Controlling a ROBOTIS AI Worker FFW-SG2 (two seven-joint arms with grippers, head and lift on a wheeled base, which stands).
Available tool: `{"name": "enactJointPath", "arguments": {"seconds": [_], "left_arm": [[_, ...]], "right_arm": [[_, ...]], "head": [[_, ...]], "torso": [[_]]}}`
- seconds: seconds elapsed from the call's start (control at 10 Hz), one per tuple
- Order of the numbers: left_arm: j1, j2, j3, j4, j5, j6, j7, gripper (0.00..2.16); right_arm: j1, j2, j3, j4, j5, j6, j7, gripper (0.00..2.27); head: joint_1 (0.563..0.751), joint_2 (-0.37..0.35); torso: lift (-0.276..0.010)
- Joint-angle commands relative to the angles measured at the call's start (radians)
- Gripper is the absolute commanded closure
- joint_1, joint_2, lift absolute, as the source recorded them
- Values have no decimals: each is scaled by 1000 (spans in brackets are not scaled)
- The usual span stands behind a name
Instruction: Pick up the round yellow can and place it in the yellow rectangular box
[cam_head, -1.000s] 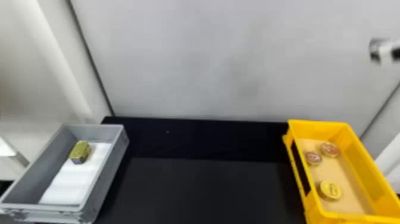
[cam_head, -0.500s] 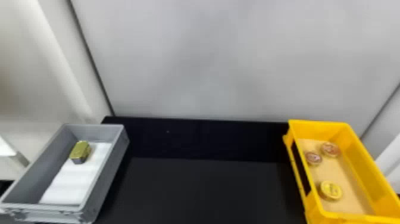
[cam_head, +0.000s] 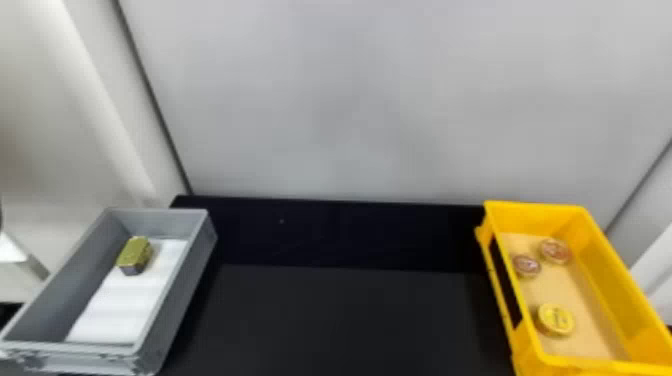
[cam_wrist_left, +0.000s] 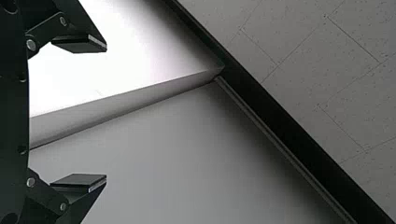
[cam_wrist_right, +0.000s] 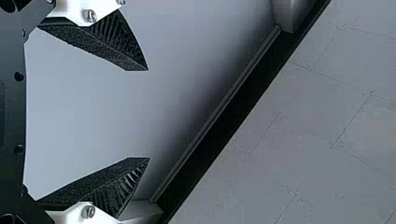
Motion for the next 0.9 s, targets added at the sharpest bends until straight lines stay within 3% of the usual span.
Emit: {"name": "enactJointPath", "arguments": {"seconds": [0.0, 0.8], "left_arm": [[10, 4, -4, 1, 1, -4, 2, 271], [5, -6, -4, 12, 1, -31, 6, 274]], "right_arm": [[-18, -29, 33, -36, 1, 18, -9, 111], [5, -6, 38, -27, 1, 8, -29, 111]], "head": [[663, 54], [663, 54]], "torso": [[-10], [-10]]}}
